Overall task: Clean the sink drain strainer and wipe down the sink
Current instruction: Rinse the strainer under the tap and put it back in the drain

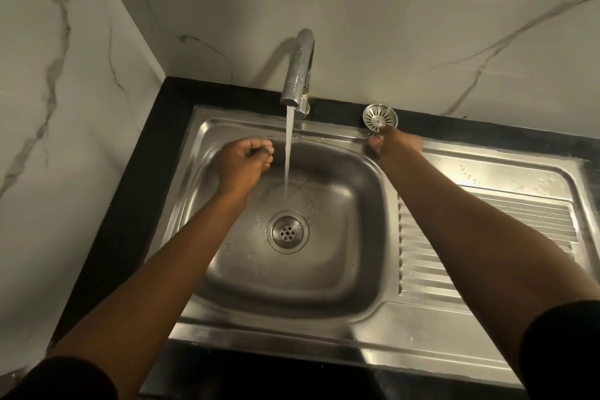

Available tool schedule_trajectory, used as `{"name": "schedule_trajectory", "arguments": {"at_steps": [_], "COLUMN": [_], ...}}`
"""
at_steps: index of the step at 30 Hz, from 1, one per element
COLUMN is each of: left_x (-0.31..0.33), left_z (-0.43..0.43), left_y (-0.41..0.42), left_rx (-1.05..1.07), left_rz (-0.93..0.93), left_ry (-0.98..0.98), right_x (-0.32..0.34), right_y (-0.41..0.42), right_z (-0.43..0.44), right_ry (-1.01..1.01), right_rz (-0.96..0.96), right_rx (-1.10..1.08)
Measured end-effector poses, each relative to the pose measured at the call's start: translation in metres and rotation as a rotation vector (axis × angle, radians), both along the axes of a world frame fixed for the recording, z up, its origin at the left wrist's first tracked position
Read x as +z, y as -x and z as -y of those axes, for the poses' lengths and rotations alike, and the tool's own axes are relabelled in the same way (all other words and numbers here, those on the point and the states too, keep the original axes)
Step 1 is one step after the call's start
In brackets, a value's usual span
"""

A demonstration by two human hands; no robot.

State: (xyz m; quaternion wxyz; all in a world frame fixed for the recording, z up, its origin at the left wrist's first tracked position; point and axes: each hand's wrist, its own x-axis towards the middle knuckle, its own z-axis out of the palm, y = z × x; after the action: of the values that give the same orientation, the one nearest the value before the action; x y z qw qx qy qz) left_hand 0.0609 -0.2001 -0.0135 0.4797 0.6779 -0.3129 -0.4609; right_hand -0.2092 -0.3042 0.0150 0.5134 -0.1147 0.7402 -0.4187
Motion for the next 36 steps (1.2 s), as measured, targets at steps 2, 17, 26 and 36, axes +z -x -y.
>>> {"name": "schedule_trajectory", "arguments": {"at_steps": [2,17,26,36], "left_x": [-0.001,0.016,0.028,0.024], "left_z": [-0.005,-0.002,-0.002,-0.011], "left_y": [0.000,0.010,0.017,0.000], "left_rx": [0.006,-0.009,-0.190,-0.190], "left_rz": [0.004,-0.076,-0.121,-0.077], "left_ry": [0.000,-0.016,-0.160,-0.216], "right_x": [0.003,0.004,0.011,0.009], "right_y": [0.002,-0.053,-0.094,-0.099], "right_z": [0.002,-0.069,-0.103,-0.104], "right_ry": [-0.016,0.191,0.243,0.173], "right_rz": [-0.049,-0.129,-0.253,-0.240], "right_rx": [-0.017,0.254,0.496,0.682]}}
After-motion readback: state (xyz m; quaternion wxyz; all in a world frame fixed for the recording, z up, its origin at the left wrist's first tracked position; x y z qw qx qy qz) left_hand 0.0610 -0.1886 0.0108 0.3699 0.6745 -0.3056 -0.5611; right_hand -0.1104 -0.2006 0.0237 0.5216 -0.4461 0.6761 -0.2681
